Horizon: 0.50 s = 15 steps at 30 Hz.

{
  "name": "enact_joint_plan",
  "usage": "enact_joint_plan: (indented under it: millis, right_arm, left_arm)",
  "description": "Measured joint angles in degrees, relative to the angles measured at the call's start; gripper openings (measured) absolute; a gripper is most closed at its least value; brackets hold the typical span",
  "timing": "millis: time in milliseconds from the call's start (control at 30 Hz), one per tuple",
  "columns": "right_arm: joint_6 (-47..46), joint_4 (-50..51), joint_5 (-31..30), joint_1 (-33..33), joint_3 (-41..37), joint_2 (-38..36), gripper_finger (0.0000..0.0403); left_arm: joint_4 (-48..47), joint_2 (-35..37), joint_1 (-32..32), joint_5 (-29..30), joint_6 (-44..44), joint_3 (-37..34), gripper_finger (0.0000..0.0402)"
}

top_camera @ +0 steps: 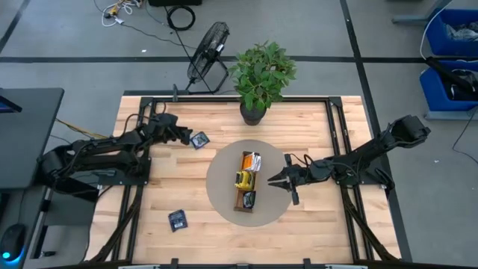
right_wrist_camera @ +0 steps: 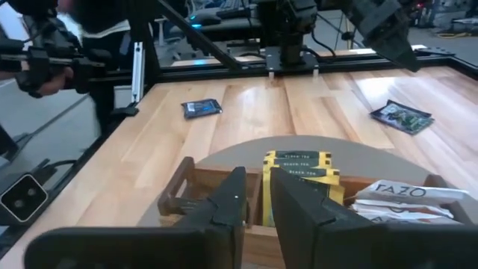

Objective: Pick & Place Tea
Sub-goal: Put the purple tea bag into the bottom compartment of the bottom section wooden organizer

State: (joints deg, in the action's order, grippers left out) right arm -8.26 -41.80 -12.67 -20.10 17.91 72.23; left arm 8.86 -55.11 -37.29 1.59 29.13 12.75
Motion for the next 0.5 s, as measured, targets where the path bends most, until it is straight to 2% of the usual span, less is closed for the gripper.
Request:
enact_joint_plan:
  millis: [133, 333, 500]
  right_arm:
    - [1.03, 0.04, 0.00, 0.00, 0.00, 0.00, 0.0072]
    - [1.67, 0.20, 0.00, 0.00, 0.00, 0.00, 0.0072]
    - [1.70, 0.85, 0.01, 0.02, 0.00, 0.00, 0.0072]
  left_arm:
    - [0.74, 0.00, -0.30, 0.01, -0.27, 0.00, 0.0186]
    - [-0.63, -0.86, 0.45, -2.98, 0.19, 0.00, 0.0242]
    - [-1.36, -5.27, 0.60, -1.48, 1.70, 0.00, 0.0259]
